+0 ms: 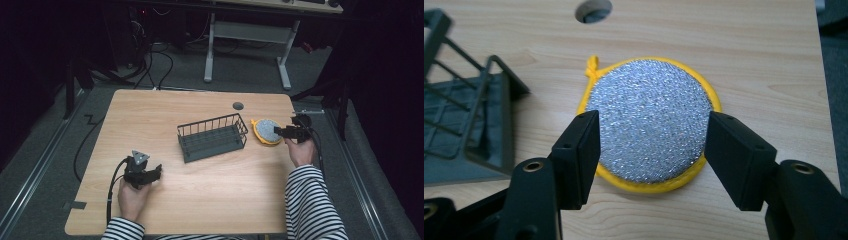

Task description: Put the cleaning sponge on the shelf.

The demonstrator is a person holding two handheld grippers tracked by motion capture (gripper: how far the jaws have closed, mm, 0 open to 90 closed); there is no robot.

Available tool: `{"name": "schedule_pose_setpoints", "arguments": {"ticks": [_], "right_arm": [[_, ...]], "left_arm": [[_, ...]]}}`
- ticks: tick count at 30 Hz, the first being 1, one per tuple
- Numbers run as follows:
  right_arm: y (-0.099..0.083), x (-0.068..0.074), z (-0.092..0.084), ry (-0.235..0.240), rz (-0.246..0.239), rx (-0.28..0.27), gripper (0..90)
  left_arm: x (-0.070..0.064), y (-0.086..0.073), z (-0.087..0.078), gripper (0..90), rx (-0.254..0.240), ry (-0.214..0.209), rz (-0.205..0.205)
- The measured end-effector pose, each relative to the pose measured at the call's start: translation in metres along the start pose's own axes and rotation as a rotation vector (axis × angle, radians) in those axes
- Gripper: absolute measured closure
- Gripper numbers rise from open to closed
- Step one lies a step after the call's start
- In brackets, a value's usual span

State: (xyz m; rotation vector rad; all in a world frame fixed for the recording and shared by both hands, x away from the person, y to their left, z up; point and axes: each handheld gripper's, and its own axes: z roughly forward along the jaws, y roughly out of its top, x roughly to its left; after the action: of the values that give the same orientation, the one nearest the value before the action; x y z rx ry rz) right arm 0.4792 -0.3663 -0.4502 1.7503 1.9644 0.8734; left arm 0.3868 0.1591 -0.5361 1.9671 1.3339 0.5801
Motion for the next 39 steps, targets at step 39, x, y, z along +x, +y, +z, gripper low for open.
{"name": "schedule_pose_setpoints", "arguments": {"ticks": [39], "right_arm": [[0.003, -0.016, 0.056, -0.069, 0.083, 0.163, 55.6]], "left_arm": [[0.0, 0.0, 0.0, 31.3, -0.002, -0.001, -0.001]]}}
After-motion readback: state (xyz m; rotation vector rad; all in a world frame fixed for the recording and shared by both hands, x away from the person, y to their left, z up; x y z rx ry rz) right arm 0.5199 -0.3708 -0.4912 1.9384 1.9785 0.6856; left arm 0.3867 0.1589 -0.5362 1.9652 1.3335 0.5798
